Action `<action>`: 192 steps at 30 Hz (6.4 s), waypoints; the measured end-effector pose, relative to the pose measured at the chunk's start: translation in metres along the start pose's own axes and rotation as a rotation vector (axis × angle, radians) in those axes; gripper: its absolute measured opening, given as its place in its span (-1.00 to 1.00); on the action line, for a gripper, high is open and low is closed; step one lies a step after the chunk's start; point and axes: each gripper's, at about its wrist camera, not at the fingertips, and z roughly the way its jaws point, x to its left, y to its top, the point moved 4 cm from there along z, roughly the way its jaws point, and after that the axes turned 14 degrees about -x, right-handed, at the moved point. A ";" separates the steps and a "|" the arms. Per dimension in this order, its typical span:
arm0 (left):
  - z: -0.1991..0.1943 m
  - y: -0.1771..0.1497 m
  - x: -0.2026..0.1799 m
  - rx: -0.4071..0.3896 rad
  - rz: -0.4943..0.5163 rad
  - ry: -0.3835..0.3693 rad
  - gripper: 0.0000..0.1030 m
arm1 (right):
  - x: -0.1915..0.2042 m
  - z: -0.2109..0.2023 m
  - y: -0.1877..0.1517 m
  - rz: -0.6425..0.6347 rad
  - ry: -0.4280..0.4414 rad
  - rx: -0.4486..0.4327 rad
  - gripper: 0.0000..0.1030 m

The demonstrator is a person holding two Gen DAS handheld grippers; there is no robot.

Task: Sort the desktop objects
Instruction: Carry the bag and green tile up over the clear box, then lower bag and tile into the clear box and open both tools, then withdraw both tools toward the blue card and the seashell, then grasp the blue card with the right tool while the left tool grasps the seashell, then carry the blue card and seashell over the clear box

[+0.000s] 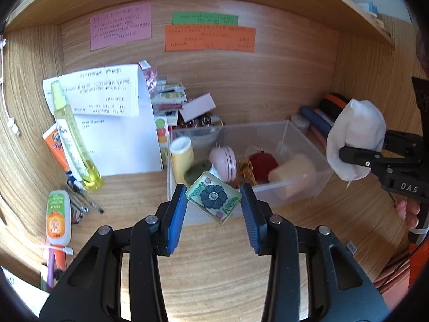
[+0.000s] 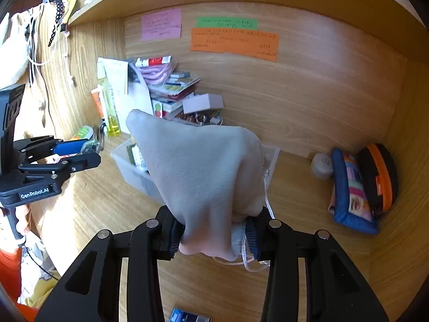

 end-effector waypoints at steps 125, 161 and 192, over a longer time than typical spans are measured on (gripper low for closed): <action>-0.010 -0.081 -0.044 0.116 0.013 0.004 0.90 | 0.007 -0.062 -0.115 0.087 -0.193 0.050 0.88; 0.061 -0.115 -0.081 0.292 0.059 -0.035 0.44 | 0.016 -0.041 -0.159 0.106 -0.093 0.118 -0.14; 0.041 -0.097 -0.076 0.191 0.045 -0.093 -0.46 | -0.006 -0.037 -0.126 0.127 -0.120 0.093 -0.14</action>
